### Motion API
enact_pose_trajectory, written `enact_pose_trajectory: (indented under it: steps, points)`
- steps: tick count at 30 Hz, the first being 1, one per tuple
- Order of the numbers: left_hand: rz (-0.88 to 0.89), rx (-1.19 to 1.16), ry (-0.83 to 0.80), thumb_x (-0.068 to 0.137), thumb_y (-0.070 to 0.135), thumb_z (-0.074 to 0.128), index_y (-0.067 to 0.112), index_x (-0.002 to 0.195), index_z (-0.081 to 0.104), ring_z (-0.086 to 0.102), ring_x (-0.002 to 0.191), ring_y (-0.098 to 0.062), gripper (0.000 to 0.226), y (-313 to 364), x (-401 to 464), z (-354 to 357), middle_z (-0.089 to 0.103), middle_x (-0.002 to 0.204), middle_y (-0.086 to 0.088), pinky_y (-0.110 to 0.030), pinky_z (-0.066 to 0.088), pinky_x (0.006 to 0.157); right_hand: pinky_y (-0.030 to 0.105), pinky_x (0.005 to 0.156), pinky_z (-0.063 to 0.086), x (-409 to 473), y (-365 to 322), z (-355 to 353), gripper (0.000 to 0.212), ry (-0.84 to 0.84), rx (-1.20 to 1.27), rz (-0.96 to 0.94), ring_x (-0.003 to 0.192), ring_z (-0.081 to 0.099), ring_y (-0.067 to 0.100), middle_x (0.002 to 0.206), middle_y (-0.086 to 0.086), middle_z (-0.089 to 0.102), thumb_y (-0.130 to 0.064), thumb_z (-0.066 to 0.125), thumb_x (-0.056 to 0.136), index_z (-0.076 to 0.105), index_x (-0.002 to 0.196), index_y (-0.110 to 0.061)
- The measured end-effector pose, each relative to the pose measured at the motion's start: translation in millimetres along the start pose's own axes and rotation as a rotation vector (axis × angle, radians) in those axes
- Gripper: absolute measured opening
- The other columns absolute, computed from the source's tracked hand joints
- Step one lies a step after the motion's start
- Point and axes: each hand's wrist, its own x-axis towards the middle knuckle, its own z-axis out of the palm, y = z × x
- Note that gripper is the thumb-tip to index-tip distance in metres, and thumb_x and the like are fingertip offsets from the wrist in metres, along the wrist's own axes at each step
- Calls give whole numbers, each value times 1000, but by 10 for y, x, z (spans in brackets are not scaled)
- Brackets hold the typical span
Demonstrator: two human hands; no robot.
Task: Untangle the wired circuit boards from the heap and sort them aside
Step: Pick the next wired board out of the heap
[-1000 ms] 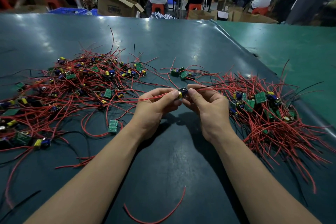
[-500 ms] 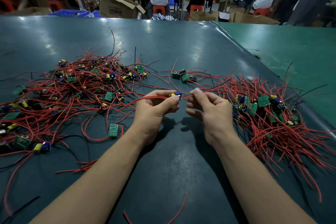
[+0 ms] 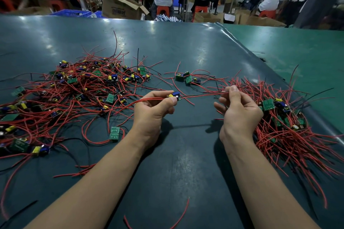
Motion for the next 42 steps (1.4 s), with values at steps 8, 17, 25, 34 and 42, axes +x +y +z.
enact_pose_trajectory:
  steps: [8, 17, 25, 34, 42]
  points:
    - [147, 28, 298, 87, -7, 62, 11, 87, 65, 52, 55, -9, 19, 58, 107, -91, 63, 67, 1, -19, 45, 56, 21, 42, 48, 60, -46, -50, 23, 139, 26, -46, 48, 56, 6, 71, 4, 59, -17, 51, 101, 62, 82, -10]
    - [743, 850, 151, 82, 21, 79, 9, 96, 66, 58, 112, -17, 22, 94, -53, -80, 59, 116, -8, -27, 46, 96, 46, 74, 60, -477, 182, 128, 28, -670, -327, -235, 94, 69, 12, 107, -16, 69, -32, 60, 89, 58, 113, -45]
    - [869, 951, 12, 85, 15, 72, 2, 102, 71, 58, 90, -15, 22, 106, -34, -73, 61, 96, -10, -19, 46, 84, 28, 70, 59, -491, 193, 122, 40, -744, -346, -359, 93, 67, 7, 115, -9, 65, -28, 64, 90, 58, 129, -26]
    - [835, 1072, -165, 81, 28, 75, 9, 110, 74, 55, 70, -24, 35, 115, -26, -92, 54, 91, -10, -36, 51, 59, 24, 46, 50, -376, 46, 117, 17, -548, -107, -40, 67, 67, 13, 84, 7, 73, -13, 70, 89, 79, 80, -24]
    - [893, 1160, -90, 79, 28, 80, 6, 96, 77, 53, 68, -24, 28, 113, -2, -101, 56, 87, -11, -37, 51, 61, 19, 40, 42, -130, -53, 73, 21, -197, -12, 25, 55, 55, 6, 68, -4, 68, -18, 64, 94, 75, 76, -17]
